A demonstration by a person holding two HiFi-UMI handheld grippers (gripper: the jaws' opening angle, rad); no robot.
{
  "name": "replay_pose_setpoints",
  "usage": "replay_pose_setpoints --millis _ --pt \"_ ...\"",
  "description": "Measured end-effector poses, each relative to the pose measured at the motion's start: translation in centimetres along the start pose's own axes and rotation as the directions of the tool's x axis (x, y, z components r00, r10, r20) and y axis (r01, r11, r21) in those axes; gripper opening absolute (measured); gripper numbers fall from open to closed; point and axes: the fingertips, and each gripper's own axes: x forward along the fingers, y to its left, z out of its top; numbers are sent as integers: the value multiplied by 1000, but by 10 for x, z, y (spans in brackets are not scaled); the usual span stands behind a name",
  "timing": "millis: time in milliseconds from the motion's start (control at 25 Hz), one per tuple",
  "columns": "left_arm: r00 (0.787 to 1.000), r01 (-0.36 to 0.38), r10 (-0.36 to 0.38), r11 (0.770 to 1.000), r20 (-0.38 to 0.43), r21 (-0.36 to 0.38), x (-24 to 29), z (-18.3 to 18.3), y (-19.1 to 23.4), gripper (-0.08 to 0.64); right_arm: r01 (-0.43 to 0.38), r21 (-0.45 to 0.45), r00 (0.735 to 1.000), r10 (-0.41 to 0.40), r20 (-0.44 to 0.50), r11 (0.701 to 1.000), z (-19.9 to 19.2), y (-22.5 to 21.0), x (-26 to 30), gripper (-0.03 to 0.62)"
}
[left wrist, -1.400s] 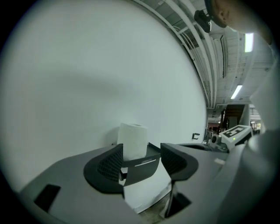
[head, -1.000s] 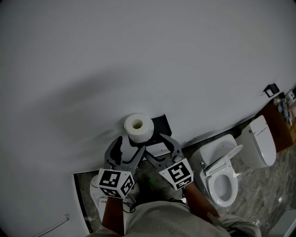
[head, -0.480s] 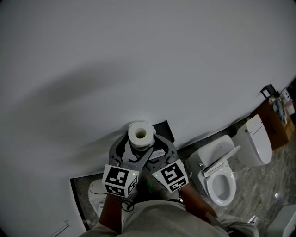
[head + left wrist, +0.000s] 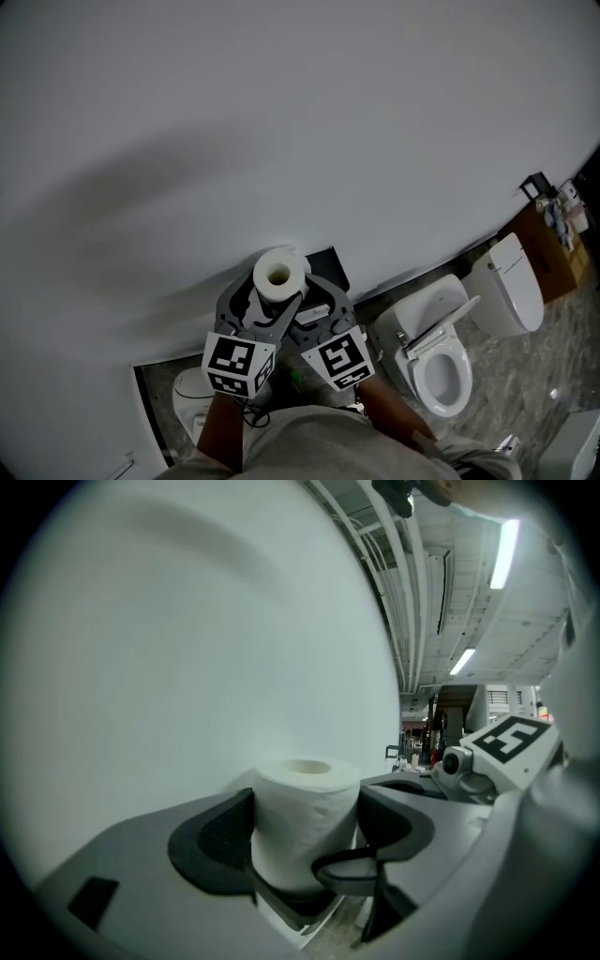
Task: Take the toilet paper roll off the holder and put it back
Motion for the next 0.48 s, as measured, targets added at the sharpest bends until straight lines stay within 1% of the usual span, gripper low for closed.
replay_pose_setpoints --millis 120,240,360,480 --pt "1000 2 -2 1000 15 -10 -4 0 0 353 7 -16 1000 -7 15 1000 2 3 -2 311" --pt "1000 -10 9 999 24 38 -11 4 -5 351 14 -39 1000 -13 27 999 5 7 -7 310" --pt "999 -25 21 996 45 89 -14 11 -17 351 24 -81 999 -20 48 996 12 4 -18 307" --pt "997 -29 21 995 81 97 -22 20 -28 351 35 -97 996 -27 89 995 22 6 -31 304"
